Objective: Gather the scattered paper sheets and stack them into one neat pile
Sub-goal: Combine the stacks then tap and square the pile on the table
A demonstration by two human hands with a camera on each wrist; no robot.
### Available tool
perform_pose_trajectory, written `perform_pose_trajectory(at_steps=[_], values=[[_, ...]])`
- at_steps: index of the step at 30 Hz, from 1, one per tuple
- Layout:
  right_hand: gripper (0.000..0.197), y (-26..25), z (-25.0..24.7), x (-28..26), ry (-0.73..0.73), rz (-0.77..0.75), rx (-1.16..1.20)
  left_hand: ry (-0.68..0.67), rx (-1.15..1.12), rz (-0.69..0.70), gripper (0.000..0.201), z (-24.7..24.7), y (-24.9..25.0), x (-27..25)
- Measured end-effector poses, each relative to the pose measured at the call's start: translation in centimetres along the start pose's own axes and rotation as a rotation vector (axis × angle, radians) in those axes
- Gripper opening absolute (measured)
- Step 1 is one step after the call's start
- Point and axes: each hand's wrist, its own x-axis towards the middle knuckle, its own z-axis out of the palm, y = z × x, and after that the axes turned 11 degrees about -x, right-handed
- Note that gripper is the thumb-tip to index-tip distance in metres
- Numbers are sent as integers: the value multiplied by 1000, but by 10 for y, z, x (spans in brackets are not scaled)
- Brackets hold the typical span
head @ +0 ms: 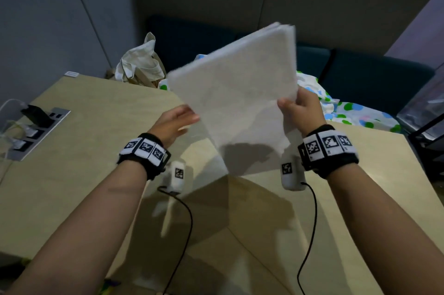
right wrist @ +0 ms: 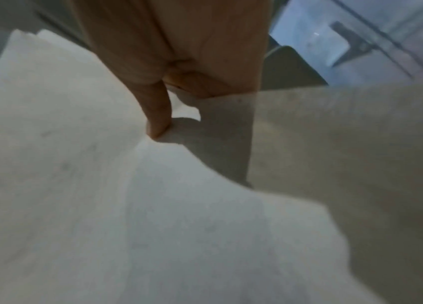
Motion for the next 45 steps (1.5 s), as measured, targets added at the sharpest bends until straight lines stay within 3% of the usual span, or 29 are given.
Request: perform_pose_trajectory(at_steps=[2,6,10,16,18,21,24,27,31,35,38,42,45], values=[[21,10,7,-8,9,65,219,-25,-37,85,14,22,16,3],[27,24,25,-26,85,153,456,78,23,315,38,56,32,5],[32,35,42,-46,156,237,551,81,52,378,41,68,13,1],[51,18,44,-52,212,164,347,216,-13,316,41,71,-2,-3],[53,5,36,-45,293,129,320,208,-77,306,34,69,11,-4],[72,-18,23,-36,394,-33,245,175,-130,314,38,64,31,0],[85,-36,15,-27,441,-177,43,125,-119,337,36,65,43,5],[82,-46,12,-19,399,-293,-203,109,-116,325,39,68,48,8],[60,-45,13,-20,357,-287,-409,119,-148,286,53,67,46,14],[56,-41,17,-28,415,-272,-501,85,-173,247,32,65,46,14],[64,-53,21,-31,476,-270,-808,72,-171,247,28,66,48,11],[87,-80,32,-31,208,-548,-1091,34,-163,250,28,68,49,6],[83,-94,45,-27,-89,-587,-1088,46,-99,254,25,67,52,4]])
